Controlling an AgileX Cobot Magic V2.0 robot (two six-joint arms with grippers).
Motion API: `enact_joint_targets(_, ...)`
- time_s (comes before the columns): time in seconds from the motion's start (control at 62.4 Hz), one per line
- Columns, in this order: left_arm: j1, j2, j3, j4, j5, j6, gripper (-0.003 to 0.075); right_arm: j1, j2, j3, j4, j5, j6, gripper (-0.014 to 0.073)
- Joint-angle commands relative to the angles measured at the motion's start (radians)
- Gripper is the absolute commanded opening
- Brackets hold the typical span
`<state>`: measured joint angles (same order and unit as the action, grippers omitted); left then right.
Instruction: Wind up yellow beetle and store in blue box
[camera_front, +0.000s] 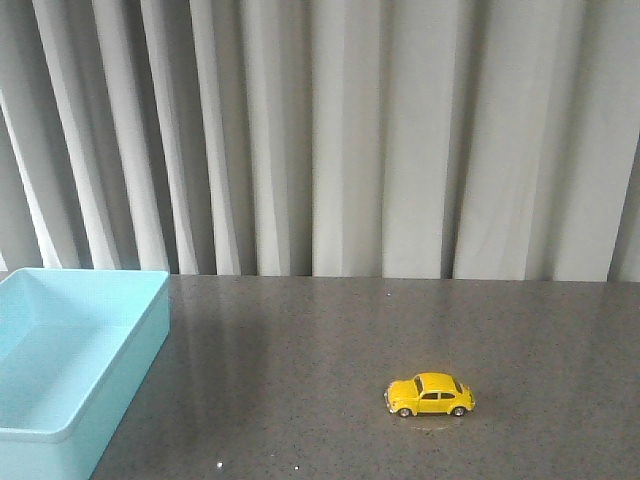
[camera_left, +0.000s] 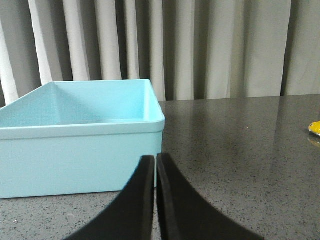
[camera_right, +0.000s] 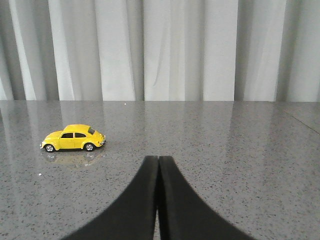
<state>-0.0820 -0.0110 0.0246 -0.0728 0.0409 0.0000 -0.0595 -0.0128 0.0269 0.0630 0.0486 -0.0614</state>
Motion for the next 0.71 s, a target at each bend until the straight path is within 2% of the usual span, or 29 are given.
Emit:
enact_joint_targets(0.0, 0.001, -0.016, -0.008, -0.003, -0.073, -0.006, -0.0006, -0.008, -0.007, 0.003, -0.007, -0.076, -0.006, -0.0007)
enact_joint_targets(0.465, 0.001, -0.016, -0.008, -0.003, -0.073, -0.006, -0.0006, -0.008, -0.007, 0.003, -0.007, -0.082, -0.004, -0.0007)
enact_joint_targets(0.545, 0.001, -0.016, -0.011, -0.003, -0.115, 0.000, -0.0006, -0.008, -0.007, 0.002, 0.004, -0.087, 0.003, -0.0007)
enact_joint_targets(0.689, 0.001, -0.014, -0.094, -0.002, -0.094, 0.000, -0.0006, -0.008, -0.006, -0.059, 0.045, -0.049, 0.002, -0.0007)
